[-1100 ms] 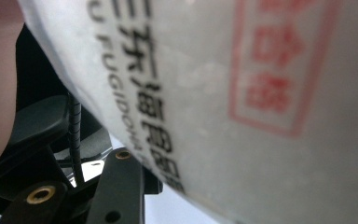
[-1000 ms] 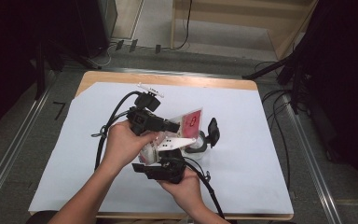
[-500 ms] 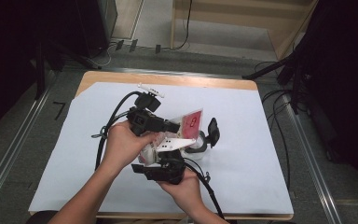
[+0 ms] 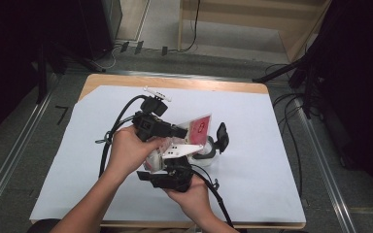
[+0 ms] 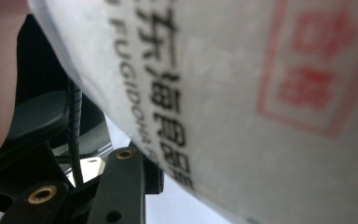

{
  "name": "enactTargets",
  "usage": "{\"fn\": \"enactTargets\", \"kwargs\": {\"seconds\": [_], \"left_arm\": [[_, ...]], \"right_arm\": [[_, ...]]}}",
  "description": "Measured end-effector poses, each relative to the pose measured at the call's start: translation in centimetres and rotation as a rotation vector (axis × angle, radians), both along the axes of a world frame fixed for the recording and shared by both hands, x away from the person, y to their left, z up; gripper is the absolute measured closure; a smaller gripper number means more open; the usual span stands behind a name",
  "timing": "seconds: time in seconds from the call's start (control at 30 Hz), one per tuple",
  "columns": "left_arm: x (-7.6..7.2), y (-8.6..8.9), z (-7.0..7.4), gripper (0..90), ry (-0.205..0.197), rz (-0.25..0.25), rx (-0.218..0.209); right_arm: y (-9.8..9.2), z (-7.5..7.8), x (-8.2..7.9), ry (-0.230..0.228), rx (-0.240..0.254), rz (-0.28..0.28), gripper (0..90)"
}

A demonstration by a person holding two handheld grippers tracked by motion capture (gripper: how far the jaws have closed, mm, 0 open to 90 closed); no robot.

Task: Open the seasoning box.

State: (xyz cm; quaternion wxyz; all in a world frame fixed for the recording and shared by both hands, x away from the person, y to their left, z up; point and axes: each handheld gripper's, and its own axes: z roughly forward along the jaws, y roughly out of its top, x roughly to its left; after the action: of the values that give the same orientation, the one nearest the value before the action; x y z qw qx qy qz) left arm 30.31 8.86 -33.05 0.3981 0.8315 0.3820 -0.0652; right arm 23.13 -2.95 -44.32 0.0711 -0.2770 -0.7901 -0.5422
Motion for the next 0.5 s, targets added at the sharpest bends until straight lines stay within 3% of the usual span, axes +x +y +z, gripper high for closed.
{"fn": "enactTargets", "kwargs": {"seconds": [0.5], "left_arm": [[0.06,0.07,0.03,80.4,-0.002,-0.005,0.014]], "right_arm": [[-0.04,0.13,0.02,0.017,0.003,0.001,62.2]]}}
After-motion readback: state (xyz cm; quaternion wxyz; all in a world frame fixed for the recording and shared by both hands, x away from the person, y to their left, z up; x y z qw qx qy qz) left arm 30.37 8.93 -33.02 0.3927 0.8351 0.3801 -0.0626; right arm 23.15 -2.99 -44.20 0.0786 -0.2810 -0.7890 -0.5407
